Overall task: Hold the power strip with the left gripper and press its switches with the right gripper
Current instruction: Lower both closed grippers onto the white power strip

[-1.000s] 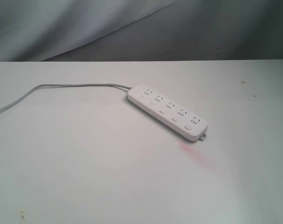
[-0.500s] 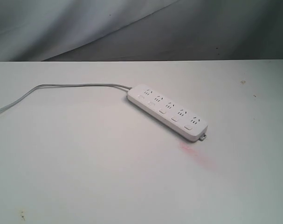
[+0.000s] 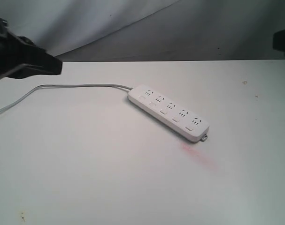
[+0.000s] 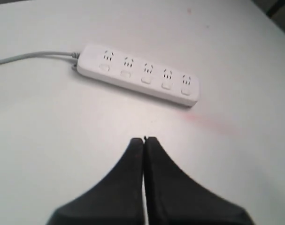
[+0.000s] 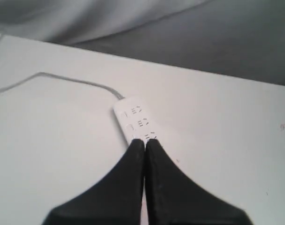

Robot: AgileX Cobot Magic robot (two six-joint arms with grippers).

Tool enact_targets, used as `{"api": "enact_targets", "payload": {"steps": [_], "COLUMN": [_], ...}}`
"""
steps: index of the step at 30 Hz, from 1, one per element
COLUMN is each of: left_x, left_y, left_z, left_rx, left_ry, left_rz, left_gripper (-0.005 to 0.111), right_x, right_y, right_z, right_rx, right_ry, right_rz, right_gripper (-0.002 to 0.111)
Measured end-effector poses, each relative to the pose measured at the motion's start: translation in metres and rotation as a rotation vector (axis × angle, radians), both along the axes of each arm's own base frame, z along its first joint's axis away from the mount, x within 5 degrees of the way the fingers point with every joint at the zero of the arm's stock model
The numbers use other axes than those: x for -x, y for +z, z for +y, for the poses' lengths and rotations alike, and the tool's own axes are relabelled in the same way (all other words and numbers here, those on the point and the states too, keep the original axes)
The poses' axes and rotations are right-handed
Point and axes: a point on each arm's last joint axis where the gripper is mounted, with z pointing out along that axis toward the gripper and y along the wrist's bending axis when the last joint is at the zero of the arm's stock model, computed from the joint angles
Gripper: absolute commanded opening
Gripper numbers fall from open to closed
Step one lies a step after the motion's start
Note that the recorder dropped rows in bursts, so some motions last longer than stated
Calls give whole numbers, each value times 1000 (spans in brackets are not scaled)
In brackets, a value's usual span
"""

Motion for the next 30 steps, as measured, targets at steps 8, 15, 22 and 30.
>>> {"api": "enact_targets", "payload": {"steps": [8, 15, 22, 30], "left_x": [-61, -120, -175, -207], "left_y": [-48, -82, -115, -161], "left_z": [-42, -66, -85, -115], "left_rx": [-199, -216, -205, -182], "left_ry": [-154, -162, -154, -175], "left_rz": [93, 136, 139, 176], "left_gripper": [0, 0, 0, 0], "right_x": [-81, -136, -163, -172], "right_y": [-38, -89, -140, -168], "right_z": [28, 46, 56, 60], "right_rx": [103, 170, 218, 224], "right_ry": [32, 50, 72, 88], "right_rz": [185, 335, 477, 522], "right_gripper": [0, 0, 0, 0]}}
